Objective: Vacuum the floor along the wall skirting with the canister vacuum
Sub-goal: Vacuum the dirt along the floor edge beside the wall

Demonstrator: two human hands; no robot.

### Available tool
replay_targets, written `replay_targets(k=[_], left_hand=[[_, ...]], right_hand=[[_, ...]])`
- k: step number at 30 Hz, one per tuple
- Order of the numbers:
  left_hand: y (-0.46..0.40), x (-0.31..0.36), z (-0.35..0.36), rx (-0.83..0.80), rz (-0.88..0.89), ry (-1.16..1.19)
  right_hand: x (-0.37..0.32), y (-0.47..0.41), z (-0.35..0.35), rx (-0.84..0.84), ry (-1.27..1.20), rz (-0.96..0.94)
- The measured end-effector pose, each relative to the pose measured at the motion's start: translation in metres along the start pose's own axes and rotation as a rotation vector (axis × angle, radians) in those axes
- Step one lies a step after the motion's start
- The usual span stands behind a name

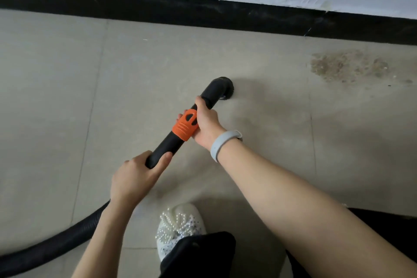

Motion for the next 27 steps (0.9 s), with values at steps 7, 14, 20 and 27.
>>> replay_targets(k=[7,14,20,27], left_hand=[[0.03,-0.03,-0.009,0.106,-0.083,-0.054],[0.015,0.029,0.019,-0.113,0.25,-0.277],[-0.003,0.122,0.052,-0.19,0.504,-0.402],[-0.018,0.138,0.045,-0.153,0.462,-0.324]], right_hand=[[0.045,0.007,0.023,-0.034,0.128,0.027],[0.016,0.021,-0.074,0.266,-0.23,-0.07],[-0.04,0.021,-0.145,0.379,-0.395,-0.163],[-0.075,-0.003,-0.129,0.316,-0.318,-0.196]])
Point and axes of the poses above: each hand's wrist, its own y-axis away from the middle knuckle, its own z-axis out of the palm, x = y × z, the point moved 4 cm from there along -y, towards the middle knuckle, and after that the axes turned 6 degrees about -y, right-handed, at the moved point
